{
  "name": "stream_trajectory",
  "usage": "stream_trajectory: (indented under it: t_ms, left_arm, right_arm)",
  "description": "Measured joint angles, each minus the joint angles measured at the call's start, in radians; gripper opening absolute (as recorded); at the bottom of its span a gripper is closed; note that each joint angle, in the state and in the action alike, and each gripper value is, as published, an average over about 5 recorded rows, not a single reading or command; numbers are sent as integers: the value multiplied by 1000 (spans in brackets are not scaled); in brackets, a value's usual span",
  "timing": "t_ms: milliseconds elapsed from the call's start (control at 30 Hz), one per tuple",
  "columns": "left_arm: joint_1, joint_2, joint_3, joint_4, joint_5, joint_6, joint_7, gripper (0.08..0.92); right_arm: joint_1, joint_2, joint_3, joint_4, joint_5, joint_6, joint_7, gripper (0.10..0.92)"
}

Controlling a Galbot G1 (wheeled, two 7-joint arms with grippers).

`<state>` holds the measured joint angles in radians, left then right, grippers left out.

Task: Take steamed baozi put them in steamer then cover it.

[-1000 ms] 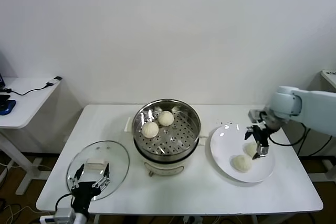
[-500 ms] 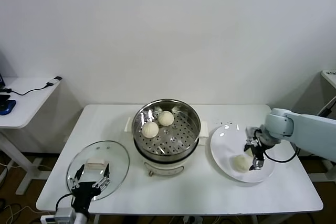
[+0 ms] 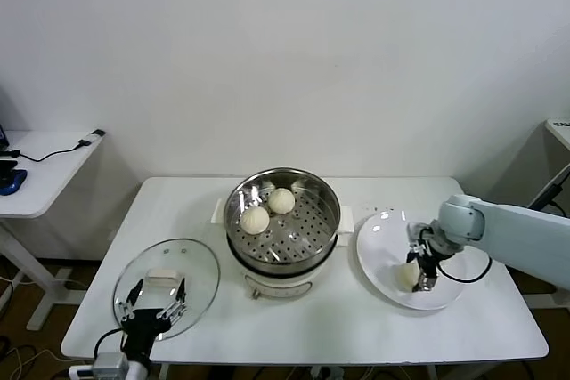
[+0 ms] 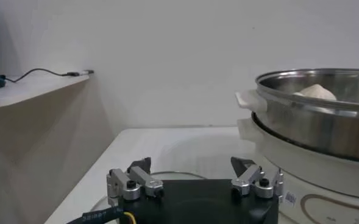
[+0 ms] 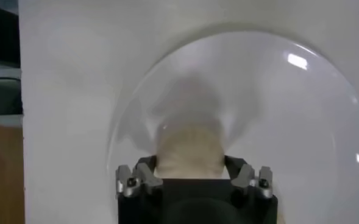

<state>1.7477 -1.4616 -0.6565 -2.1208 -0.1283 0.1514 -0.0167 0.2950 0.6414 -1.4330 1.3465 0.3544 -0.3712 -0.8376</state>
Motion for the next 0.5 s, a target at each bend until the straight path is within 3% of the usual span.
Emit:
stream_trajectory:
  t_ms: [500]
  left_arm:
    - [-2,-4,11,-13,9,7,1,823]
  right_arm:
    - [313,86,-112,25,-5,136,-105,653]
